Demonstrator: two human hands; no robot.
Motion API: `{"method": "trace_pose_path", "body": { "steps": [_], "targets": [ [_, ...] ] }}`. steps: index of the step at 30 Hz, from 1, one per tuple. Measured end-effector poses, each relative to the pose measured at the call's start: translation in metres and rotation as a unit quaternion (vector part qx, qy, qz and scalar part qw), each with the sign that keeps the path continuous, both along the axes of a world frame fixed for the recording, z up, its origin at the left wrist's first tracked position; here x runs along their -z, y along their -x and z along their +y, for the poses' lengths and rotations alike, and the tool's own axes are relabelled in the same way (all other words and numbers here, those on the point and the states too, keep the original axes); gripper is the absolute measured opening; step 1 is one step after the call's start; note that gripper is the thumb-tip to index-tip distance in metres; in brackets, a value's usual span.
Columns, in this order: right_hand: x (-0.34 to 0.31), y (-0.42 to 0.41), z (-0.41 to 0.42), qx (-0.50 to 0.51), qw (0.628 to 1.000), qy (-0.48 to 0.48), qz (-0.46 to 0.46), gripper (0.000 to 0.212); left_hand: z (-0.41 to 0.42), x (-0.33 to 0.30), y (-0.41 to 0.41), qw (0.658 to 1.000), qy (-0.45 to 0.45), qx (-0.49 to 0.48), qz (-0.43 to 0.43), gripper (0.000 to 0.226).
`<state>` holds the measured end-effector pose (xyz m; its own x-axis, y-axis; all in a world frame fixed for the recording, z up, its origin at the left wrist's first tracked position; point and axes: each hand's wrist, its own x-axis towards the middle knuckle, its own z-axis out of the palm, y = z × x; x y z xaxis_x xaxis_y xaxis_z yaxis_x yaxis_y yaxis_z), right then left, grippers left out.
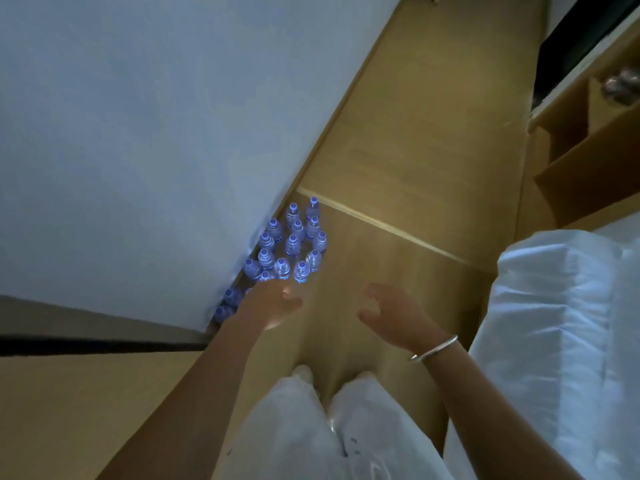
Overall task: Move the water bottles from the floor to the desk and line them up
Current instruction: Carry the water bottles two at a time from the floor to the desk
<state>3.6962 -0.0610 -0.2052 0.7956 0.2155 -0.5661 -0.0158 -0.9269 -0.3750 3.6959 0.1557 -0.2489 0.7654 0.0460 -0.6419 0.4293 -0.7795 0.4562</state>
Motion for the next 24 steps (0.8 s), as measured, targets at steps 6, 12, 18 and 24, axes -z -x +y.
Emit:
{"method": "trace_pose_path", "body": {
  "steps": [6, 12, 18, 24],
  "targets": [
    [0.004, -0.069, -0.017, -0.039, 0.998, 0.011, 0.045, 0.047, -0.005, 0.033, -0.036, 0.997, 0.005, -0.058, 0.04, 0.039],
    [0.026, -0.154, -0.023, -0.114, 0.992, -0.026, 0.048, 0.039, -0.02, 0.059, -0.094, 0.99, 0.001, -0.134, 0.04, 0.04],
    [0.101, -0.235, -0.045, -0.235, 0.971, -0.002, 0.051, 0.054, -0.042, 0.105, -0.129, 0.956, -0.007, -0.285, 0.066, 0.045],
    [0.23, -0.284, -0.033, -0.281, 0.956, 0.007, 0.086, 0.058, -0.075, 0.228, -0.142, 0.825, 0.063, -0.552, 0.099, 0.058]
  ]
}}
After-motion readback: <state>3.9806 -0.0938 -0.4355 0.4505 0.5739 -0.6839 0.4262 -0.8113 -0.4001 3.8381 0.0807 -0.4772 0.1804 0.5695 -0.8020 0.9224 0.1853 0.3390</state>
